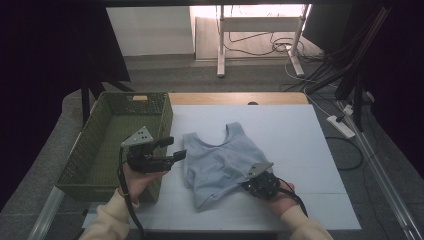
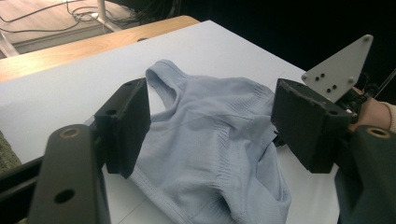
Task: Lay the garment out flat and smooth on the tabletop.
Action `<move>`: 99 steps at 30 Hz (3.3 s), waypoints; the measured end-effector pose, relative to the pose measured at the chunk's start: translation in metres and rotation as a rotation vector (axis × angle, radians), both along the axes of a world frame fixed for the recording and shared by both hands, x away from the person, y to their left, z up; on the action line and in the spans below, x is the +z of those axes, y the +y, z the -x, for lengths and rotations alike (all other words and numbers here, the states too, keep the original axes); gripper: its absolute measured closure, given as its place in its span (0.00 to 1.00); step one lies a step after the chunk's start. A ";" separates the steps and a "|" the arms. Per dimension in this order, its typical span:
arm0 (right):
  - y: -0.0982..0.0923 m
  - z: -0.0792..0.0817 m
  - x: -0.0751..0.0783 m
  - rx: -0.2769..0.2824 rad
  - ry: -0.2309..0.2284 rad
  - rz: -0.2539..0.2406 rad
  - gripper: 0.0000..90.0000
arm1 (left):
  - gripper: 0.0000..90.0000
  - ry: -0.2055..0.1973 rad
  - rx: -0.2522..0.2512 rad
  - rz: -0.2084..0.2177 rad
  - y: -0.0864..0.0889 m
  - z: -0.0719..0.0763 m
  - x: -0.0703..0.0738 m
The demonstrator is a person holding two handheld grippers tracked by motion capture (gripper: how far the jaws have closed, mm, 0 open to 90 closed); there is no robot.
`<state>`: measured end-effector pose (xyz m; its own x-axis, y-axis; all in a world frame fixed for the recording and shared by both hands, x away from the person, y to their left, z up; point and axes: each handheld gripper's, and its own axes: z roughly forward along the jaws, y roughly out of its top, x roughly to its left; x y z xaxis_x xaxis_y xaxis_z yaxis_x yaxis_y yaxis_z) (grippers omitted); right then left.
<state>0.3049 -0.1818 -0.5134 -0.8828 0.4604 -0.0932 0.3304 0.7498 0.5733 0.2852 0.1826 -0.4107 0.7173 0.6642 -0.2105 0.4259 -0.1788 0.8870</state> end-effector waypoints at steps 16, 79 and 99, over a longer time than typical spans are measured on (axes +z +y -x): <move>-0.016 0.020 0.013 0.033 0.014 -0.048 0.96 | 0.32 0.000 0.003 0.005 0.003 0.000 0.000; 0.012 0.019 0.023 0.072 -0.108 -0.097 0.57 | 0.32 0.003 0.004 0.007 0.001 0.000 0.000; 0.021 -0.006 0.004 -0.002 -0.054 0.022 0.96 | 0.32 0.003 0.002 0.004 0.000 0.000 -0.001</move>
